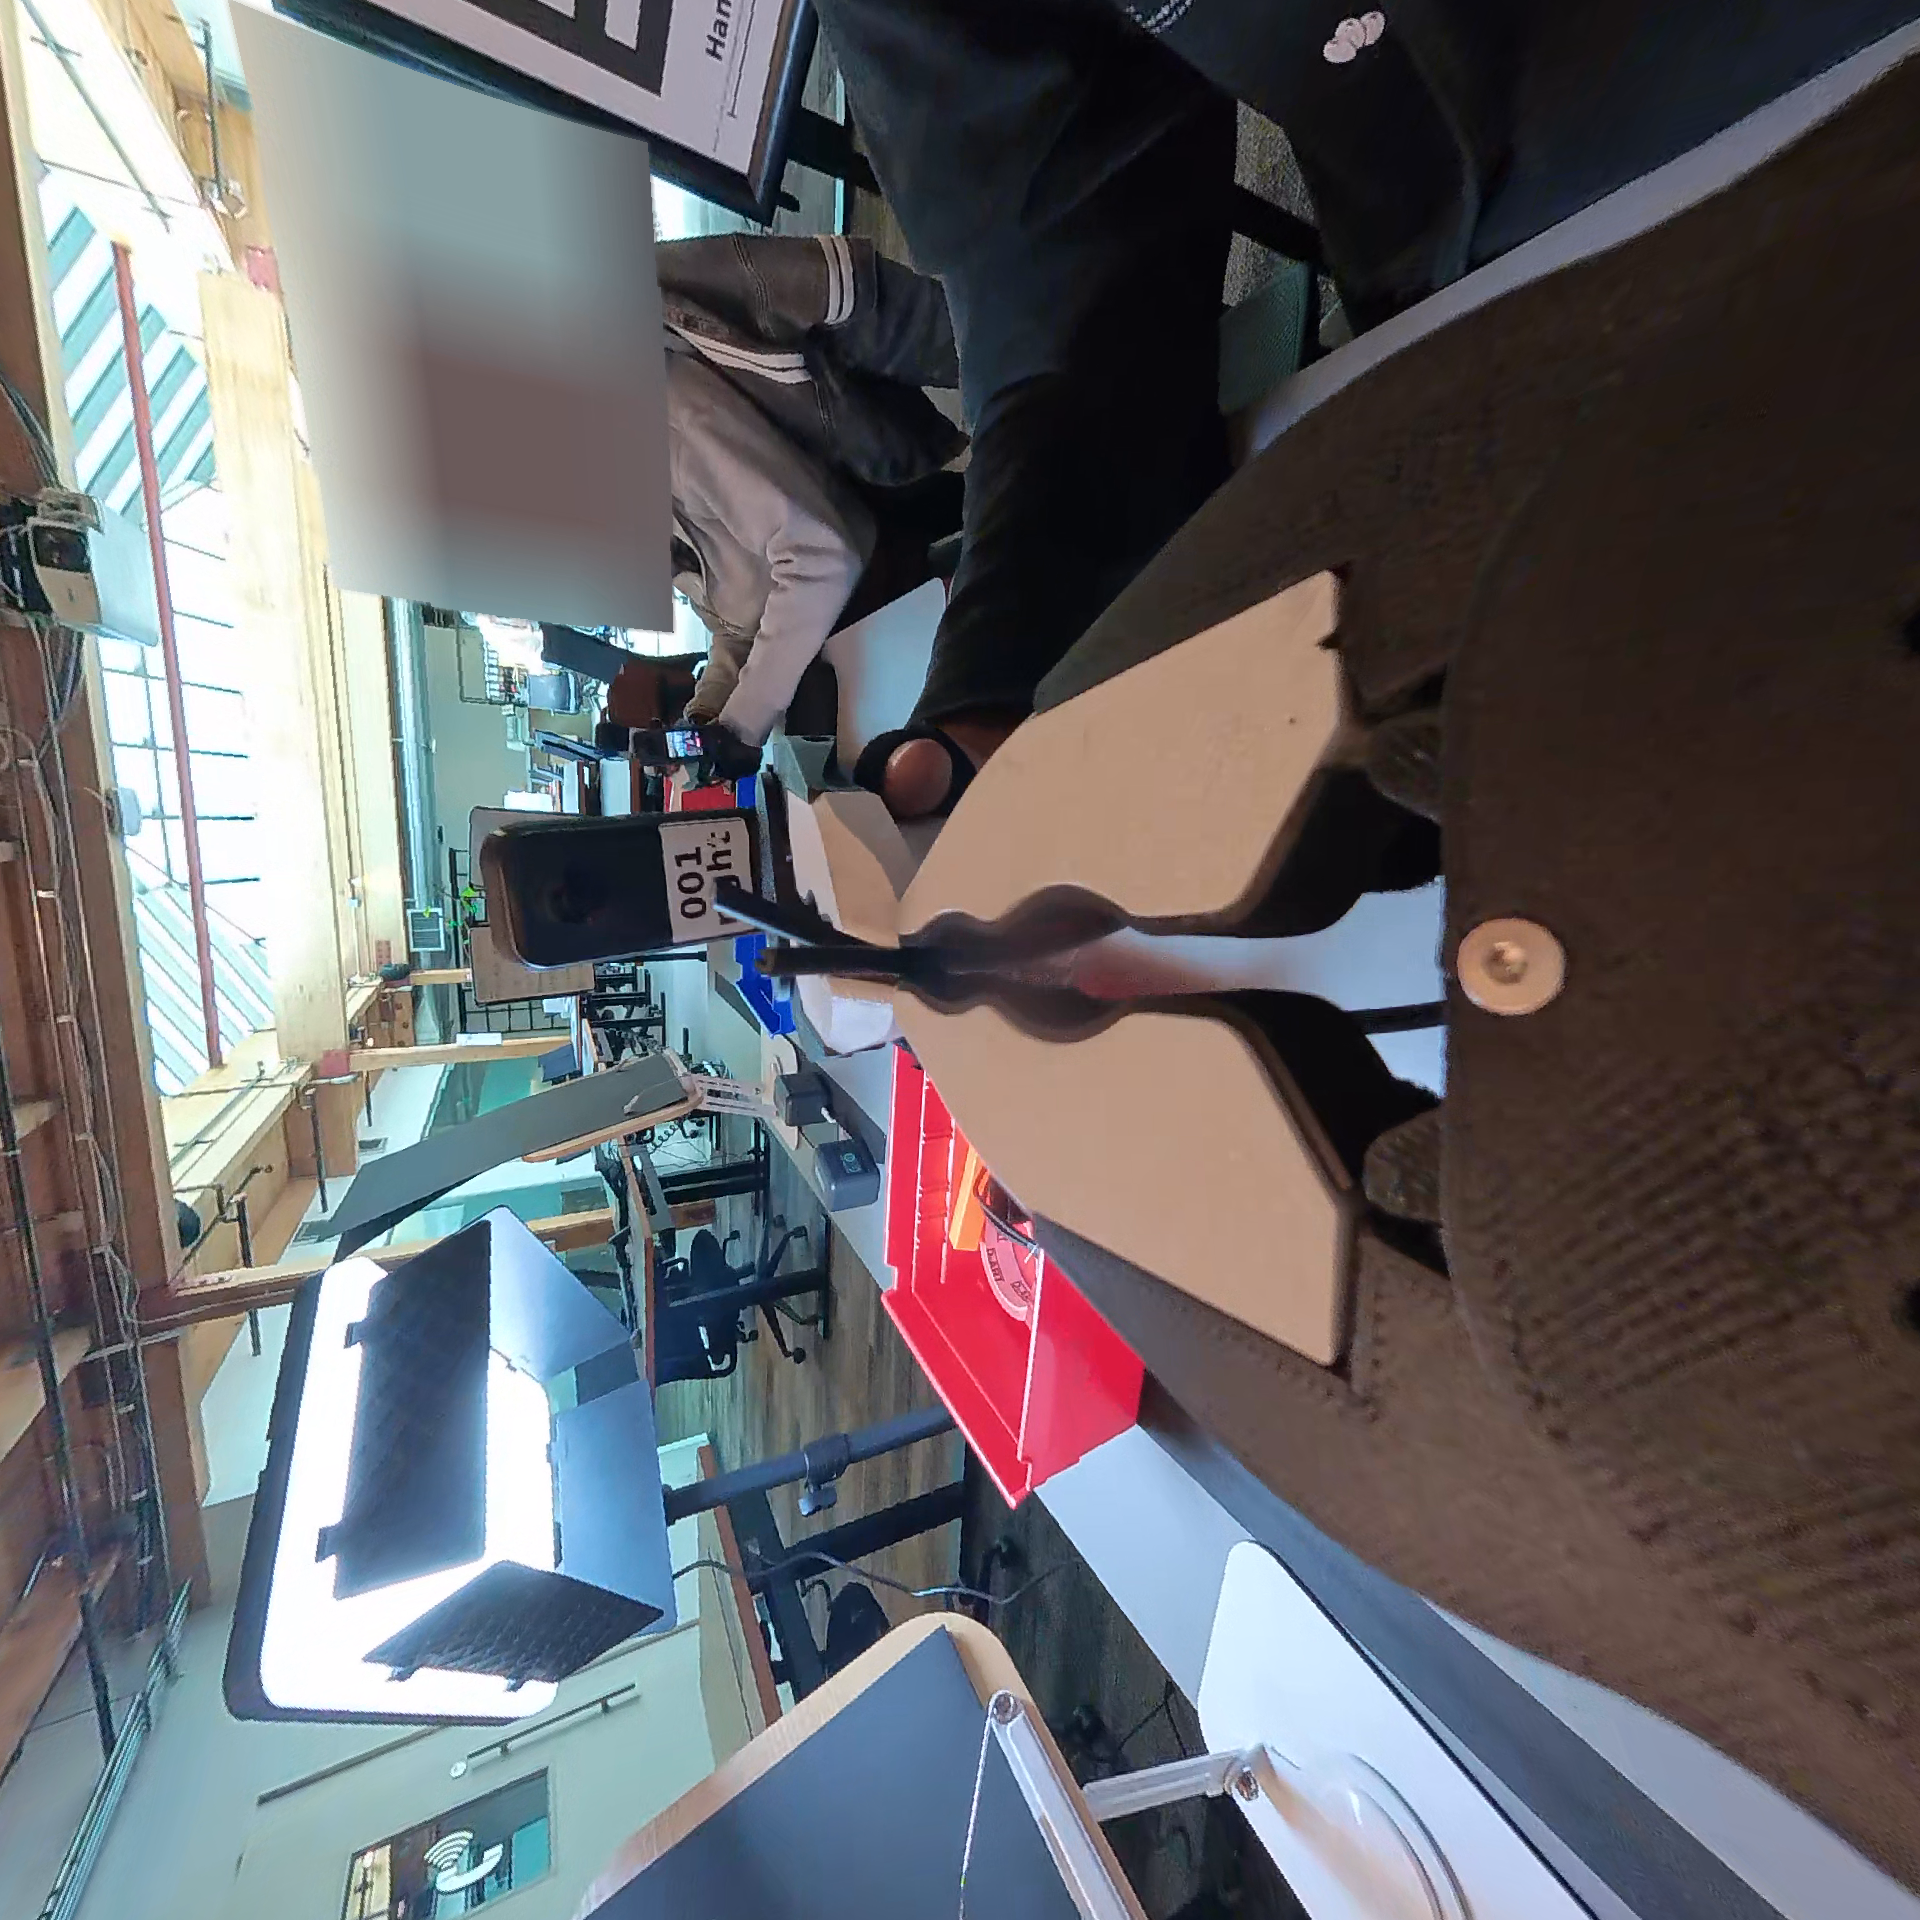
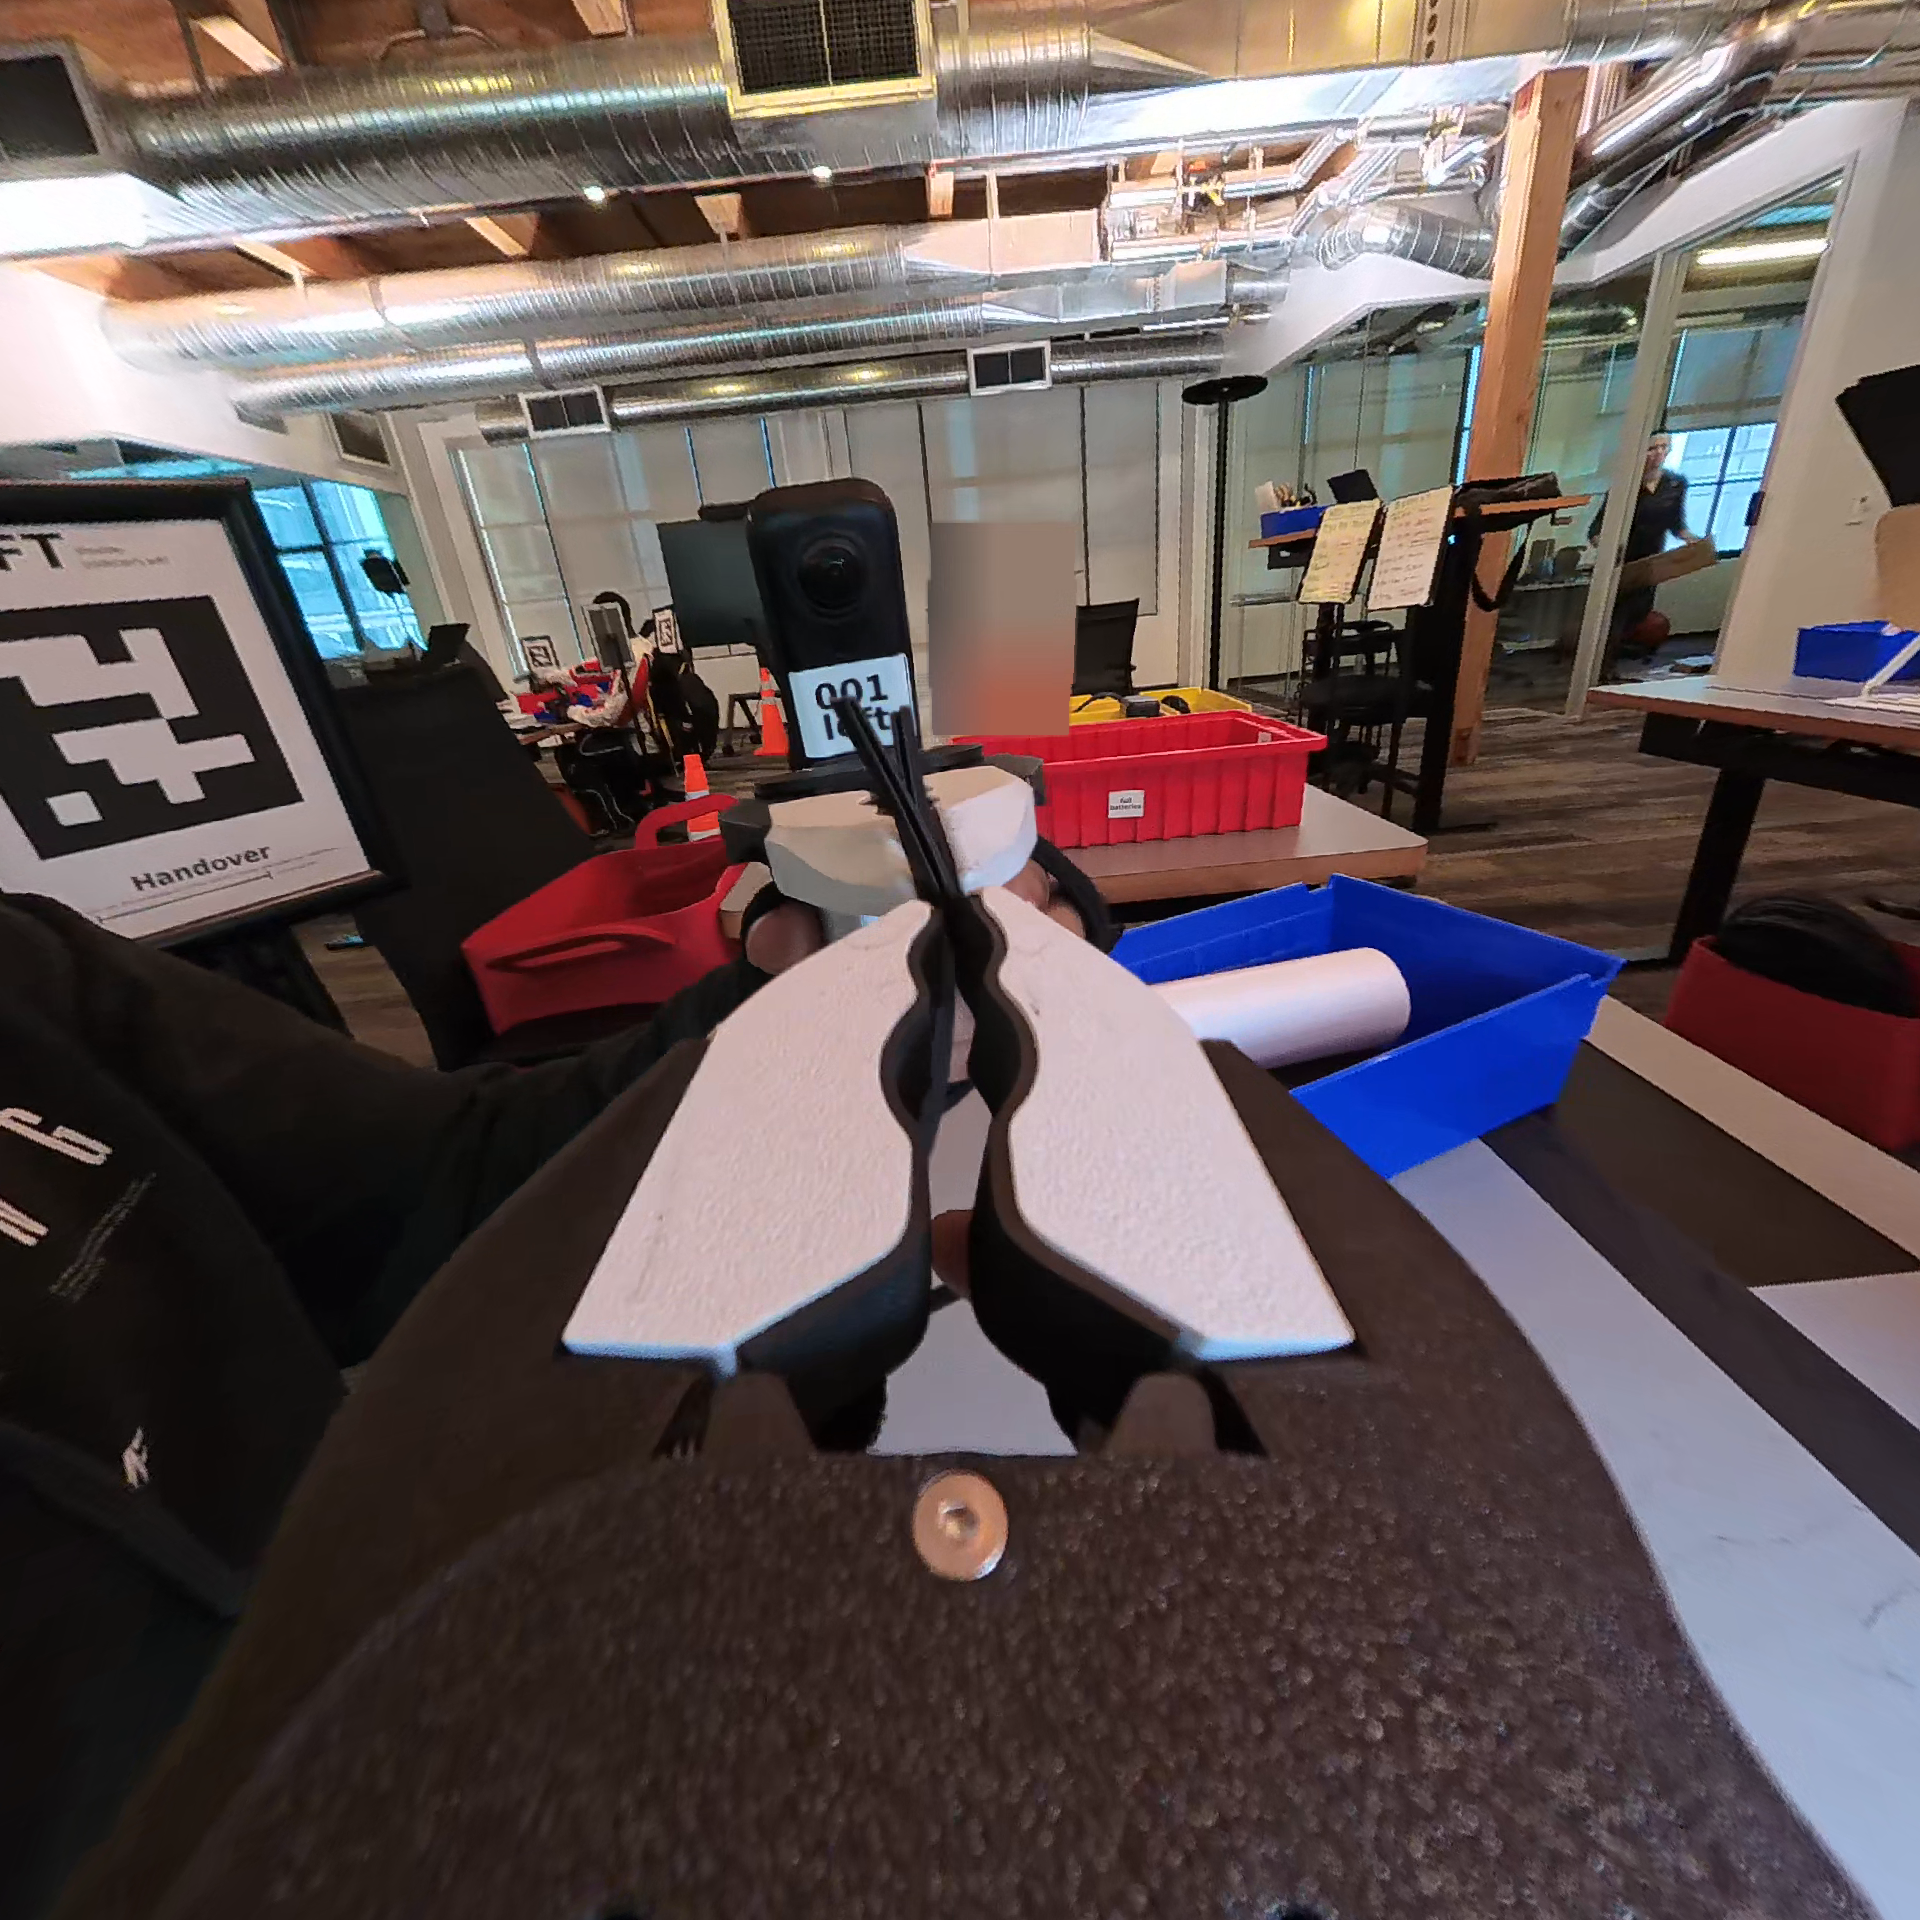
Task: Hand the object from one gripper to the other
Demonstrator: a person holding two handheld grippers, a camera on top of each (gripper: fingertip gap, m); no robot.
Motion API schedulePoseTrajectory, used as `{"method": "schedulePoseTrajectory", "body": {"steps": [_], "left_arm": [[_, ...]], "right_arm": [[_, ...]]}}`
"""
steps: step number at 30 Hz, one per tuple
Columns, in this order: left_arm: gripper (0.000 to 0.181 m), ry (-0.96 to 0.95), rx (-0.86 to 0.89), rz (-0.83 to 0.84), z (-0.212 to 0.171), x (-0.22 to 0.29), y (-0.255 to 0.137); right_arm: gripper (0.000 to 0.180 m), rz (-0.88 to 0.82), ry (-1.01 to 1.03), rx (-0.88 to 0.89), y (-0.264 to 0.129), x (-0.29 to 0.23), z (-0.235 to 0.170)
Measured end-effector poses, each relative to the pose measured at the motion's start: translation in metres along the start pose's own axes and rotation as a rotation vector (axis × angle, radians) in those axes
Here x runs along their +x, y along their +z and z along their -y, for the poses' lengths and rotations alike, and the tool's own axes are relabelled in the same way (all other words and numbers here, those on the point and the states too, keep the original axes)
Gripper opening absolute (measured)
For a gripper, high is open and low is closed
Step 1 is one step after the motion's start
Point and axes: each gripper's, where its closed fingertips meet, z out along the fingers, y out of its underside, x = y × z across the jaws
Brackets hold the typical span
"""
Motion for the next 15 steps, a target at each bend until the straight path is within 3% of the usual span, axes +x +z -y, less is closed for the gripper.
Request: {"method": "schedulePoseTrajectory", "body": {"steps": [15], "left_arm": [[0.004, 0.116, -0.085, 0.004, -0.011, 0.005, 0.000]], "right_arm": [[0.002, -0.007, -0.042, -0.050, 0.000, -0.008, -0.001]]}}
